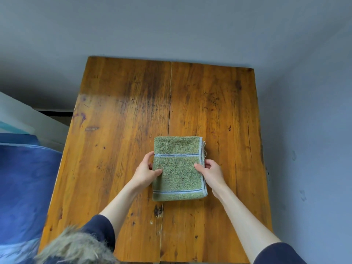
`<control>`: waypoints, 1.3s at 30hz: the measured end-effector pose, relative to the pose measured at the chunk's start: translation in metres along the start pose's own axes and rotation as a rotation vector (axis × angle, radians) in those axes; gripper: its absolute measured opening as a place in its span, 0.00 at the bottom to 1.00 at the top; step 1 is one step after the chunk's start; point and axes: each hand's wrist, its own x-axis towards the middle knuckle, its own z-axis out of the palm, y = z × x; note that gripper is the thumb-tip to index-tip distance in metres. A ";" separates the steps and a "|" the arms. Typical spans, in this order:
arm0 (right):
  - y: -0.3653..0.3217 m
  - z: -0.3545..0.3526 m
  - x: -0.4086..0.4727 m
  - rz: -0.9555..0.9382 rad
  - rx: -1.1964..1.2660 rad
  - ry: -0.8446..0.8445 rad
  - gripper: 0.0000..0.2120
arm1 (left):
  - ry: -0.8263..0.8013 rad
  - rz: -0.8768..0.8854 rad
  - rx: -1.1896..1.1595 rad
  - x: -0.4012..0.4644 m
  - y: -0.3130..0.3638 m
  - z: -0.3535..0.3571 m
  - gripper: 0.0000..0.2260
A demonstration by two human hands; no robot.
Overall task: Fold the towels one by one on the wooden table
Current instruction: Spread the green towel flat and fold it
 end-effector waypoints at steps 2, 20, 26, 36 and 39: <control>0.000 -0.002 0.000 -0.025 -0.012 -0.019 0.22 | 0.001 0.004 -0.029 -0.003 -0.006 0.001 0.28; -0.069 0.092 -0.103 -0.281 -0.374 -0.420 0.11 | 0.262 -0.063 -0.527 -0.150 -0.071 -0.093 0.27; -0.087 0.197 -0.178 -0.376 -0.471 -0.590 0.12 | 0.465 0.014 -0.609 -0.230 -0.120 -0.178 0.27; -0.037 0.405 -0.336 -0.473 -0.642 -0.838 0.10 | 0.791 0.020 -0.739 -0.396 -0.281 -0.289 0.30; -0.012 0.460 -0.377 -0.472 -0.709 -0.925 0.10 | 0.887 -0.024 -0.799 -0.437 -0.330 -0.309 0.31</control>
